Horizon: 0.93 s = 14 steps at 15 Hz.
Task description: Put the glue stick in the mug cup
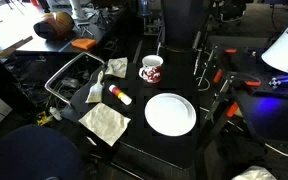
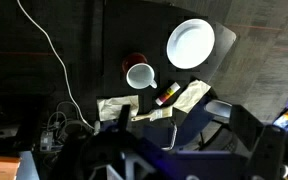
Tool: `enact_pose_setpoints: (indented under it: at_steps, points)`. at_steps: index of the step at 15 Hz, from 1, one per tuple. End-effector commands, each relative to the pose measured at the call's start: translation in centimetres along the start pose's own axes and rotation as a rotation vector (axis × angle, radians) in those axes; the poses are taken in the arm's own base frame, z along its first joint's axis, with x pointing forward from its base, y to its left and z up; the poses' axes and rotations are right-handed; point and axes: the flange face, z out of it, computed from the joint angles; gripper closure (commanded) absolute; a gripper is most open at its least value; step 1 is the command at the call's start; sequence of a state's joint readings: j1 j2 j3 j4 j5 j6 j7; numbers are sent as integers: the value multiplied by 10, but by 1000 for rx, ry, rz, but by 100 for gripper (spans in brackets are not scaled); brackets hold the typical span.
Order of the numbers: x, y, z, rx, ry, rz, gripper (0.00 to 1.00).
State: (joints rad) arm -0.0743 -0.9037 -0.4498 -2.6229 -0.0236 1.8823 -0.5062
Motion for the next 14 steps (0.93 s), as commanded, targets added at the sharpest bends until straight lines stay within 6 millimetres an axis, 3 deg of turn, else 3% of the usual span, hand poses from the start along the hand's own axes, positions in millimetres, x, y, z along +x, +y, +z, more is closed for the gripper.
enact_pose_setpoints:
  at_steps: [1,6,14]
  points:
    - [0,0,0,0,-1,0,0]
    - [0,0,0,0,-1,0,0]
    - [80,-25,22,-30,-80,-1,0]
